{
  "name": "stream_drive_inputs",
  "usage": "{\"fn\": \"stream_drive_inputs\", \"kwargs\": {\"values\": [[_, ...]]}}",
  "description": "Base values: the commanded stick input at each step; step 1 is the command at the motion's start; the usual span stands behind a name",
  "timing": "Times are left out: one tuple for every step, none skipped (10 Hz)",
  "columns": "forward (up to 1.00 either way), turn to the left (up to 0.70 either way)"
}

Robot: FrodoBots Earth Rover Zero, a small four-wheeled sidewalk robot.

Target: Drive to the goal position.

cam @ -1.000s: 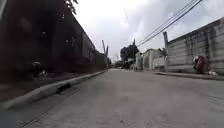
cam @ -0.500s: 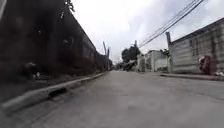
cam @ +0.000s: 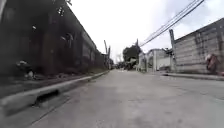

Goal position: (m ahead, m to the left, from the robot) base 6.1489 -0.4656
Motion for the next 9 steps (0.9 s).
{"fn": "stream_drive_inputs", "kwargs": {"values": [[0.85,0.0],[0.85,0.0],[0.85,-0.13],[0.85,-0.29],[0.85,-0.32],[0.85,-0.15],[0.85,0.0],[0.85,0.0],[0.85,0.0]]}}
